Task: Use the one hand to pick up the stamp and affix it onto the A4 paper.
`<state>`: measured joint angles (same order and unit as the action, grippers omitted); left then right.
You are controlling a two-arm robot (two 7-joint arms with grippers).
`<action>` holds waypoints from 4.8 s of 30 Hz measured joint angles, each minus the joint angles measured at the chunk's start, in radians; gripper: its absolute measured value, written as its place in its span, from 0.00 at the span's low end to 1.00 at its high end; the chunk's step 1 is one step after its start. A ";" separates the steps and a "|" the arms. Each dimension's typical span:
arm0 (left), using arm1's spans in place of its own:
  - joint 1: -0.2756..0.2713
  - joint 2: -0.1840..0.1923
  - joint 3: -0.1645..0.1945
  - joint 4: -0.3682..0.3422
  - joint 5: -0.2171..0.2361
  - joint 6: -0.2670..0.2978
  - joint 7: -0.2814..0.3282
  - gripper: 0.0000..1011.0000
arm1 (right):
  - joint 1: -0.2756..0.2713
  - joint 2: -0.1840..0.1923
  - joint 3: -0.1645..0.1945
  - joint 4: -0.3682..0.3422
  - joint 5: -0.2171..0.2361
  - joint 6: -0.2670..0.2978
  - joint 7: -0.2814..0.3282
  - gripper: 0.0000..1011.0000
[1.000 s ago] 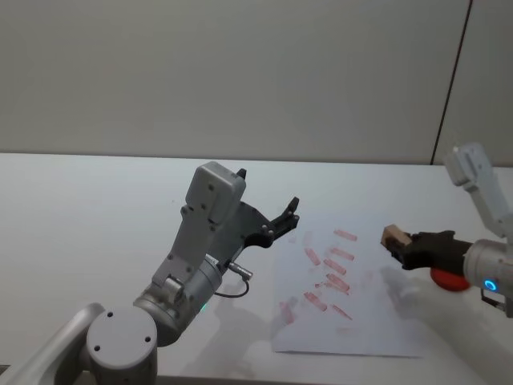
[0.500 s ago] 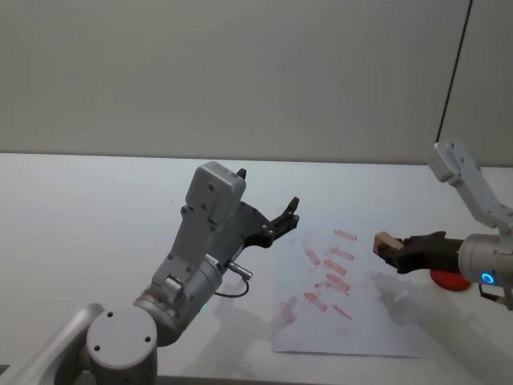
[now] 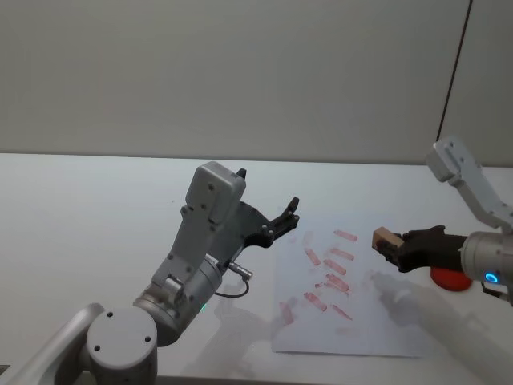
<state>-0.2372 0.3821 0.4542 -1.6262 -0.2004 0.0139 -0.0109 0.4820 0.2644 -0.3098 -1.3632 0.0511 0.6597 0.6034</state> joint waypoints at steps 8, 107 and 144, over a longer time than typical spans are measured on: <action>0.000 0.000 0.000 0.000 0.000 0.000 0.000 0.99 | -0.008 0.004 -0.005 0.000 0.009 -0.044 0.019 0.22; 0.000 0.000 0.000 0.000 0.000 0.000 0.000 0.99 | 0.056 -0.138 -0.059 0.181 0.062 0.132 -0.337 0.22; 0.000 0.000 0.000 0.000 0.000 0.000 0.000 0.99 | -0.020 -0.126 -0.064 0.135 0.105 0.072 -0.379 0.22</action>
<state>-0.2371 0.3821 0.4542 -1.6262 -0.2004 0.0138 -0.0109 0.4618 0.1383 -0.3738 -1.2280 0.1558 0.7318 0.2240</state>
